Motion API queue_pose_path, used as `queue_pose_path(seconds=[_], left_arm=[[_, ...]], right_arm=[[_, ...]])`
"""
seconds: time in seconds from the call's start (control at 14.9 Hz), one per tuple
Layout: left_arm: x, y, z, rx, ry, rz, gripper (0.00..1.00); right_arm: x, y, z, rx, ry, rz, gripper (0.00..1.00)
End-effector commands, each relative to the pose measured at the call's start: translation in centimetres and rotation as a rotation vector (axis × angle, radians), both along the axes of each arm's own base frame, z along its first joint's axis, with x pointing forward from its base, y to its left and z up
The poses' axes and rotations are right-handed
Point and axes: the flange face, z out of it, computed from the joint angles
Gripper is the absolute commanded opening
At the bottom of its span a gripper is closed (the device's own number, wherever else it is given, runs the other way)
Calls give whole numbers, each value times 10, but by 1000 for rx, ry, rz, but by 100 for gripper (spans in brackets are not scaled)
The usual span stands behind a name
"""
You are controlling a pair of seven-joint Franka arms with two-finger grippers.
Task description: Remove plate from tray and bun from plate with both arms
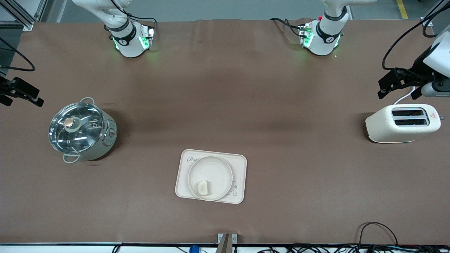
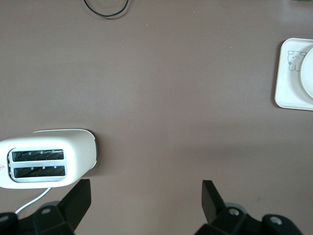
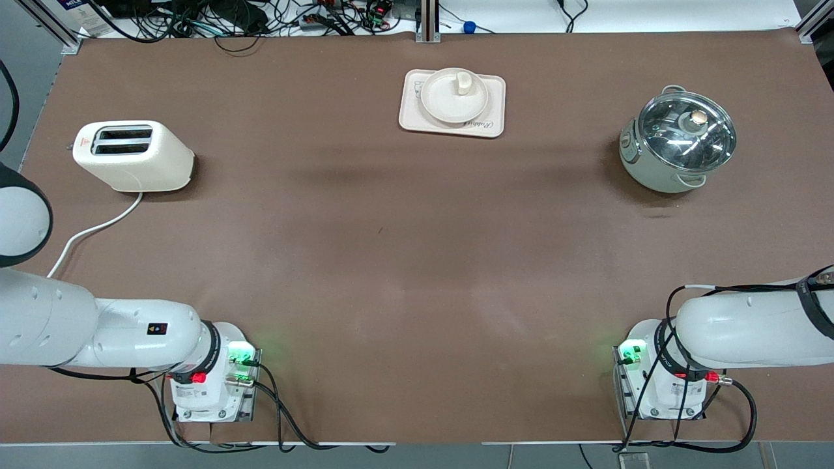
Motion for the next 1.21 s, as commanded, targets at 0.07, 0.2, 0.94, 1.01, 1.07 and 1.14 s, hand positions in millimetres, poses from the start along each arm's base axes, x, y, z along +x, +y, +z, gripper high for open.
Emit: queue_pose_path(seconds=[0.07, 0.2, 0.94, 1.01, 1.07, 1.14], left_arm=[[2, 1, 5, 22, 8, 10, 100], [1, -1, 5, 22, 8, 9, 100], [25, -149, -88, -16, 105, 12, 100], [24, -165, -95, -24, 107, 35, 100], [20, -178, -97, -26, 105, 41, 100], [17, -186, -97, -26, 106, 53, 100]], right_arm=[[-5, 3, 1, -6, -6, 16, 100], [-5, 4, 0, -4, -6, 14, 100], [47, 96, -97, 71, 95, 56, 100], [55, 100, -110, 93, 90, 51, 100], [63, 103, -125, 104, 88, 30, 100], [71, 115, -141, 113, 83, 7, 100]])
